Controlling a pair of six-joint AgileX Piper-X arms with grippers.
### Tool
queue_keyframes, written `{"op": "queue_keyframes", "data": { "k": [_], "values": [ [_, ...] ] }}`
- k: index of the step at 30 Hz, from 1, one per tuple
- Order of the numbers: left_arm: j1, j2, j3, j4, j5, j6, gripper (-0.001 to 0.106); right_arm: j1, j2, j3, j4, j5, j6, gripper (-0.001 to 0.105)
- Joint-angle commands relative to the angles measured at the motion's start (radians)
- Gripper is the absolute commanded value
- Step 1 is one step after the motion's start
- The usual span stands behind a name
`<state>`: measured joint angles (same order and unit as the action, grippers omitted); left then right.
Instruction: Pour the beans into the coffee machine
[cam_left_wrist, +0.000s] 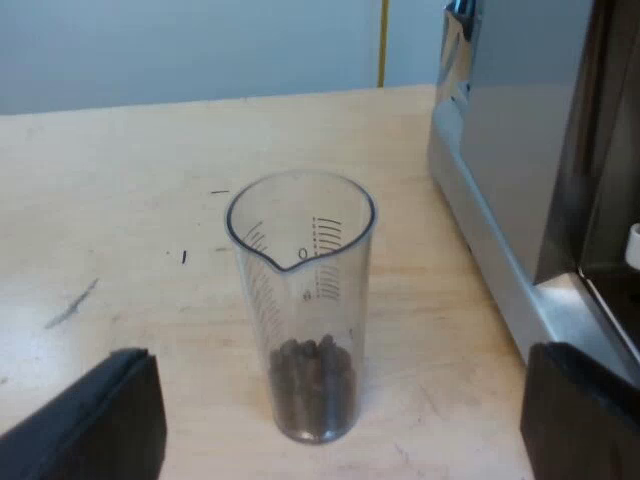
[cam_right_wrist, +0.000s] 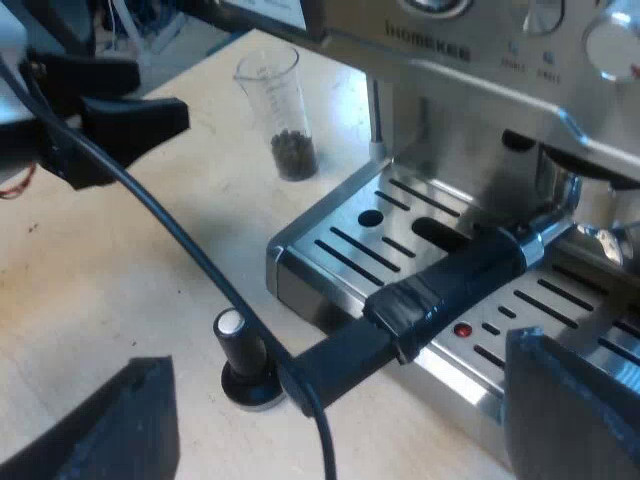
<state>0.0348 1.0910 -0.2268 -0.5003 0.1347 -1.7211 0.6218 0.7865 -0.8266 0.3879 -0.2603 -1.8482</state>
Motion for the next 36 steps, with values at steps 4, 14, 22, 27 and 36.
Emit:
{"op": "queue_keyframes", "data": {
  "k": [4, 14, 22, 27, 36],
  "values": [
    [0.000, 0.125, -0.003, -0.159, -0.003, -0.009, 0.084, 0.003, -0.003, -0.010, -0.039, -0.005, -0.009, 0.069],
    [0.000, 0.354, -0.004, -0.401, -0.003, -0.009, 0.084, 0.003, -0.003, -0.010, -0.039, -0.005, -0.009, 0.069],
    [0.000, 0.525, -0.052, -0.516, 0.019, -0.009, 0.084, 0.003, -0.003, -0.010, -0.039, -0.005, -0.009, 0.069],
    [0.000, 0.552, -0.107, -0.516, 0.027, -0.009, 0.084, 0.003, -0.003, -0.010, -0.039, -0.005, -0.009, 0.069],
    [0.000, 0.633, -0.172, -0.527, 0.027, -0.009, 0.084, 0.003, -0.003, -0.010, -0.039, -0.005, -0.009, 0.069]
  ]
}}
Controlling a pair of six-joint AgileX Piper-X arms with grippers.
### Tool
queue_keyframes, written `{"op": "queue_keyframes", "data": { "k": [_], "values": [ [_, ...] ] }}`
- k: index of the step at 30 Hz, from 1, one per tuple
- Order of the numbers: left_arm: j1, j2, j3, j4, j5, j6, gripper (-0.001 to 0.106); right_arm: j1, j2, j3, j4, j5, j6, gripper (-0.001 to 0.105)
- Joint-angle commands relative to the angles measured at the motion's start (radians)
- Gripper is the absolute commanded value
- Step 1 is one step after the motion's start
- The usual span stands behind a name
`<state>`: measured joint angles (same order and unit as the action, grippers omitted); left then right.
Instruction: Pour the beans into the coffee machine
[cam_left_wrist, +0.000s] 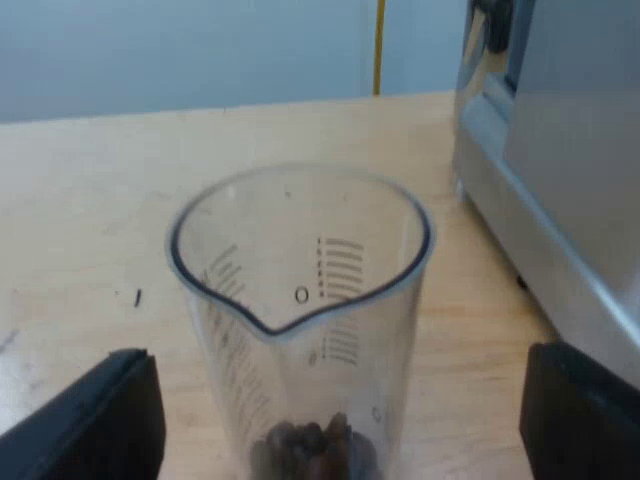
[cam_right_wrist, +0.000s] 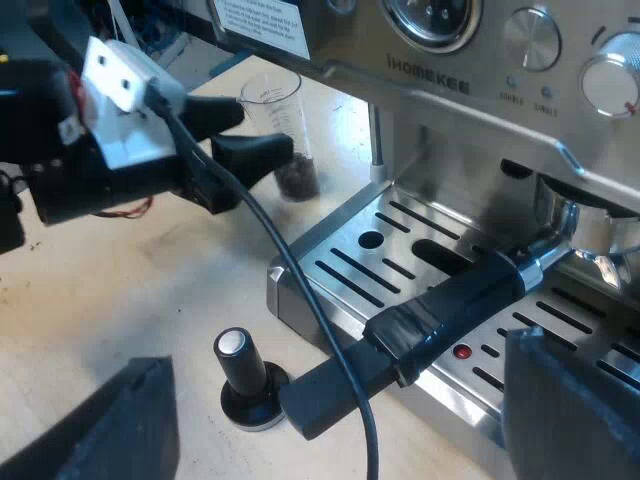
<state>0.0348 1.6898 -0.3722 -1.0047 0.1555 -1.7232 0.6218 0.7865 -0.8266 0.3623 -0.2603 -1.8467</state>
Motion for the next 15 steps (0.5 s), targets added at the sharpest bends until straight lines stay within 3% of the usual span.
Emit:
{"op": "queue_keyframes", "data": {
  "k": [1, 15],
  "values": [
    [0.000, 0.040, -0.038, -0.014, 0.006, -0.007, 0.084, 0.003, -0.003, -0.010, -0.014, -0.005, -0.011, 0.069],
    [0.000, 0.111, -0.147, 0.010, -0.009, -0.007, 0.083, 0.003, -0.003, -0.010, -0.014, -0.005, -0.011, 0.069]
  ]
}}
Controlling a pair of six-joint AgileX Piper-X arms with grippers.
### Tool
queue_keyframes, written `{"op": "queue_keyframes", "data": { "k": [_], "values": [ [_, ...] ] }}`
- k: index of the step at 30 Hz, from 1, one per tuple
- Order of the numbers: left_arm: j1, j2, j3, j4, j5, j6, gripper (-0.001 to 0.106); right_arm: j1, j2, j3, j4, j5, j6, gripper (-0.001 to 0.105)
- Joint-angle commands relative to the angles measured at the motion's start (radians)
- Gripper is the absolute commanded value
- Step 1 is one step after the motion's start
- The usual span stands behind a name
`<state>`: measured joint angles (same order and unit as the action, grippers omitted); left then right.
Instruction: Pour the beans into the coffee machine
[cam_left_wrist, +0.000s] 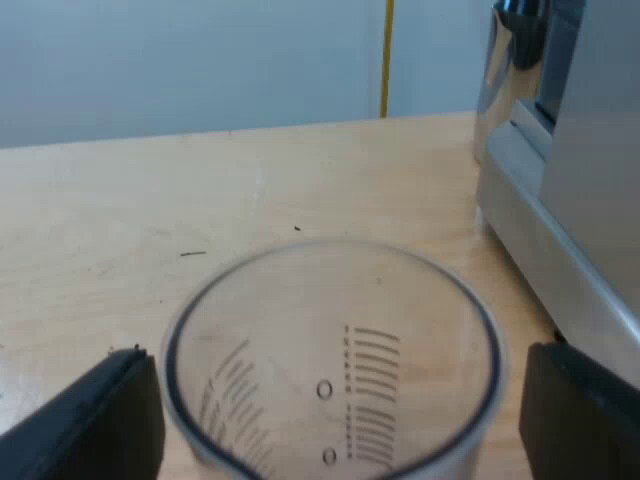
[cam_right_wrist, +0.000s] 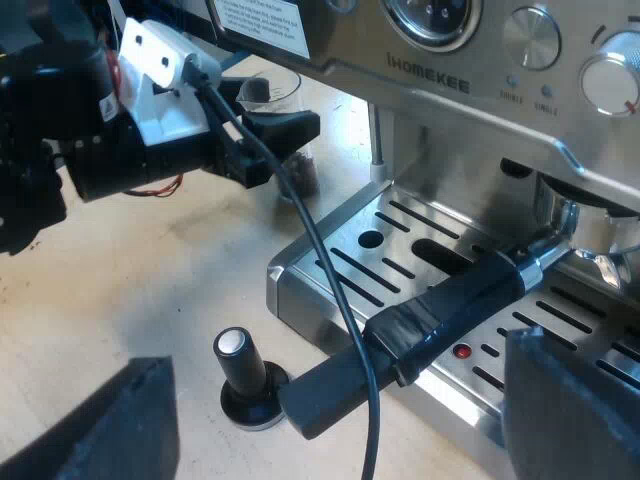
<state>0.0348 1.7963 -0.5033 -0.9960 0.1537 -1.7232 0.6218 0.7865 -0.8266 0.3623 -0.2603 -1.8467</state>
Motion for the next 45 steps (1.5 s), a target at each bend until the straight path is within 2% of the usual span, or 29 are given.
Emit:
{"op": "queue_keyframes", "data": {
  "k": [1, 4, 6, 8, 10, 13, 14, 16, 24, 38, 45],
  "values": [
    [0.000, 0.007, -0.024, 0.005, -0.007, -0.007, 0.083, 0.003, -0.003, -0.010, -0.014, -0.005, -0.011, 0.069],
    [0.000, 0.006, -0.039, 0.037, -0.007, -0.007, 0.080, 0.003, -0.003, -0.010, -0.014, -0.005, -0.011, 0.069],
    [0.000, 0.006, -0.044, 0.049, -0.007, -0.007, 0.071, 0.003, -0.003, -0.010, -0.014, -0.005, -0.011, 0.069],
    [0.000, 0.006, -0.044, 0.049, -0.007, -0.007, 0.054, 0.003, -0.003, -0.010, -0.014, -0.005, -0.011, 0.069],
    [0.000, 0.006, -0.044, 0.049, -0.007, -0.007, 0.048, 0.003, -0.003, -0.010, -0.014, -0.005, -0.011, 0.069],
    [0.000, 0.006, -0.044, 0.049, -0.007, -0.007, 0.044, 0.003, -0.003, -0.008, -0.014, -0.005, -0.011, 0.069],
    [0.000, 0.003, -0.044, 0.049, -0.005, -0.007, 0.035, 0.003, -0.003, -0.005, -0.014, -0.005, -0.011, 0.069],
    [0.000, 0.000, -0.038, 0.049, 0.012, -0.007, 0.032, 0.003, -0.003, -0.001, -0.014, -0.005, -0.011, 0.069],
    [0.000, -0.154, 0.005, 0.093, 0.015, -0.007, 0.032, 0.003, -0.003, 0.004, -0.008, -0.005, -0.011, 0.069],
    [0.000, -0.579, 0.011, 0.607, 0.003, -0.005, 0.032, 0.003, -0.003, 0.004, -0.008, 0.024, -0.011, 0.069],
    [0.000, -0.789, 0.011, 0.775, 0.003, -0.005, 0.032, 0.003, -0.003, 0.004, -0.008, 0.024, -0.011, 0.069]
  ]
}}
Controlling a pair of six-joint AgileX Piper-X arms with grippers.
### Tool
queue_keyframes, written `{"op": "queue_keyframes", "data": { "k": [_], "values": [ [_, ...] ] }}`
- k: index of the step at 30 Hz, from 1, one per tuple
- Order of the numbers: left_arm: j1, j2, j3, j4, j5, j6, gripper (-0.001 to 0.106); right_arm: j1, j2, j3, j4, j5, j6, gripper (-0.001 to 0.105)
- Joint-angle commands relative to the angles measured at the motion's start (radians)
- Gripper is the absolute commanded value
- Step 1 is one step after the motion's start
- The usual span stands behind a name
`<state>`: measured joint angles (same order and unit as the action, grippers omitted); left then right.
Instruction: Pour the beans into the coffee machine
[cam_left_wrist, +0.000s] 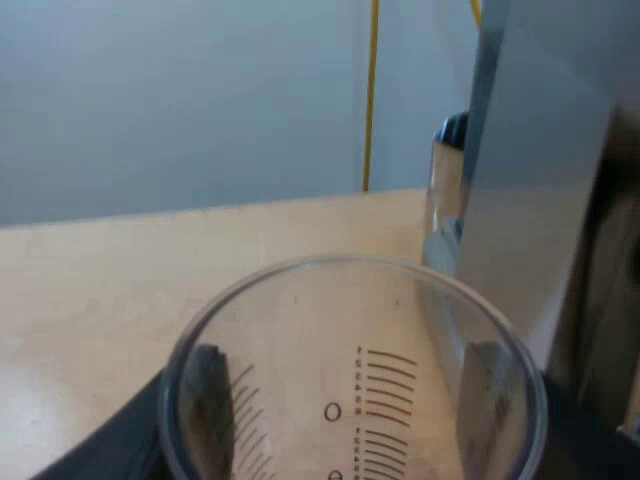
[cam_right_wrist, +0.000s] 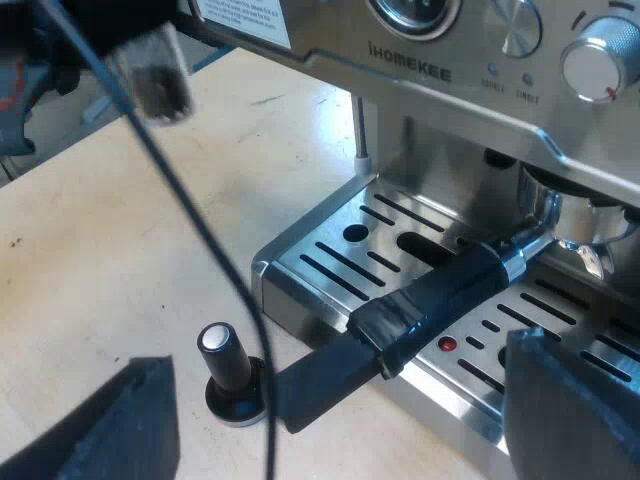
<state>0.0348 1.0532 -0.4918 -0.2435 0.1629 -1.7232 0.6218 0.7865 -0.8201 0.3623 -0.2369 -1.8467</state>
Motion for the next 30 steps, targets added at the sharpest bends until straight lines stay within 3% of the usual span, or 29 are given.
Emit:
{"op": "queue_keyframes", "data": {
  "k": [1, 7, 13, 17, 20, 22, 30],
  "values": [
    [0.000, -0.106, 0.000, 0.077, -0.006, -0.003, 0.032, 0.003, -0.003, -0.003, -0.008, 0.001, -0.011, 0.069],
    [0.000, -0.306, 0.000, 0.227, -0.002, 0.000, 0.032, 0.003, -0.003, -0.003, -0.036, 0.001, 0.065, 0.069],
    [0.000, -0.464, 0.000, 0.343, -0.002, 0.000, 0.032, 0.003, -0.003, -0.003, -0.160, 0.001, 0.080, 0.069],
    [0.000, -0.532, -0.014, 0.399, -0.002, 0.000, 0.032, 0.003, -0.013, -0.003, -0.282, -0.006, 0.165, 0.069],
    [0.000, -0.559, -0.027, 0.438, -0.002, 0.000, 0.032, 0.003, -0.032, -0.003, -0.332, -0.006, 0.168, 0.069],
    [0.000, -0.589, -0.103, 0.588, -0.002, 0.000, 0.032, 0.003, -0.047, -0.003, -0.345, -0.006, 0.168, 0.069],
    [0.000, -0.586, -0.219, 0.634, 0.001, 0.000, 0.032, 0.003, -0.123, -0.003, -0.350, 0.015, 0.106, 0.069]
  ]
}}
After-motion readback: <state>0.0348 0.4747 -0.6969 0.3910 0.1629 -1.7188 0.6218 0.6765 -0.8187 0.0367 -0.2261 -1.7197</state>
